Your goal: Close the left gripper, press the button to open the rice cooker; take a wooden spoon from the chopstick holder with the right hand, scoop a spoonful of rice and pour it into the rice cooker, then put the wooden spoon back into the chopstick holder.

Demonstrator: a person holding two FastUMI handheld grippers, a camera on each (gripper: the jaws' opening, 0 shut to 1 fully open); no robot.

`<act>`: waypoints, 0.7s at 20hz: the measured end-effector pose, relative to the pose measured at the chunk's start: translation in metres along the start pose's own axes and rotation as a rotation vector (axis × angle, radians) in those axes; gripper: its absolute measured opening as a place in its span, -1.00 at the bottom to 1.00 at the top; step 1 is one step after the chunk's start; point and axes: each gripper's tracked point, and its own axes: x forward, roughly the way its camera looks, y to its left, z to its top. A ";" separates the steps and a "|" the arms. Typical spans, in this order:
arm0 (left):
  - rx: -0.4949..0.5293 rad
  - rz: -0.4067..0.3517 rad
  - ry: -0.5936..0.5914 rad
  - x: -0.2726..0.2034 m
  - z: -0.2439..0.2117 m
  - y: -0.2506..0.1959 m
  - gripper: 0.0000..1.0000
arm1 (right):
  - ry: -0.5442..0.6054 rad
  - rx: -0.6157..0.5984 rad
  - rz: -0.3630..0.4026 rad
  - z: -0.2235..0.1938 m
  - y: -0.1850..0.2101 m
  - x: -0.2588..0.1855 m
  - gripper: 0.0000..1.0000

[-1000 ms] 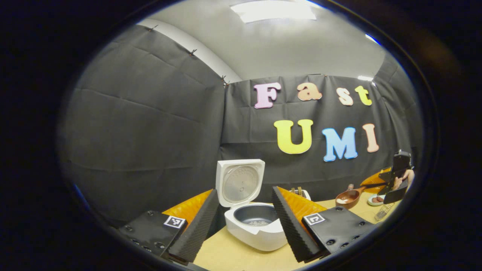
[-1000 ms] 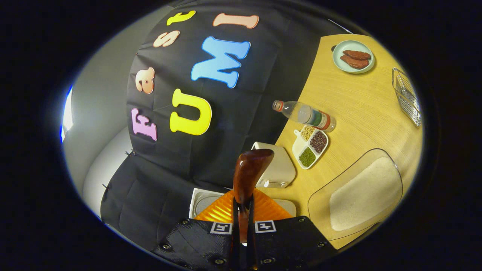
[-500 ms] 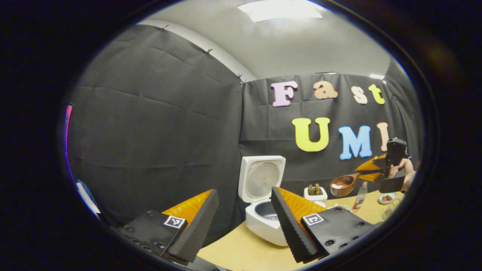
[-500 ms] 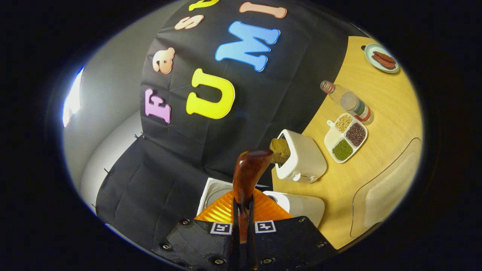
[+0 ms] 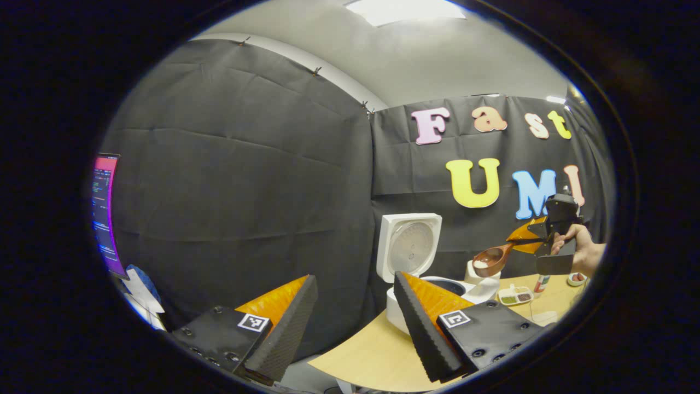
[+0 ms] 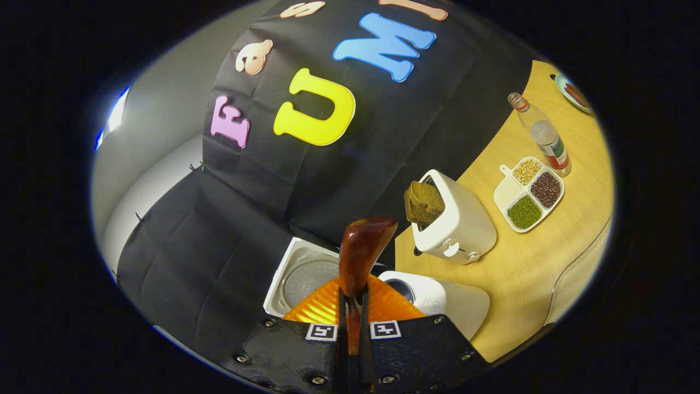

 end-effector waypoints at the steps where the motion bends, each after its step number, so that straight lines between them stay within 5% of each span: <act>1: 0.001 0.010 0.005 -0.001 -0.003 0.006 0.94 | 0.004 -0.018 0.001 -0.005 0.005 0.007 -0.84; 14: 0.012 0.119 0.042 -0.012 -0.020 0.057 0.84 | 0.063 -0.464 -0.032 -0.071 0.025 0.102 -0.85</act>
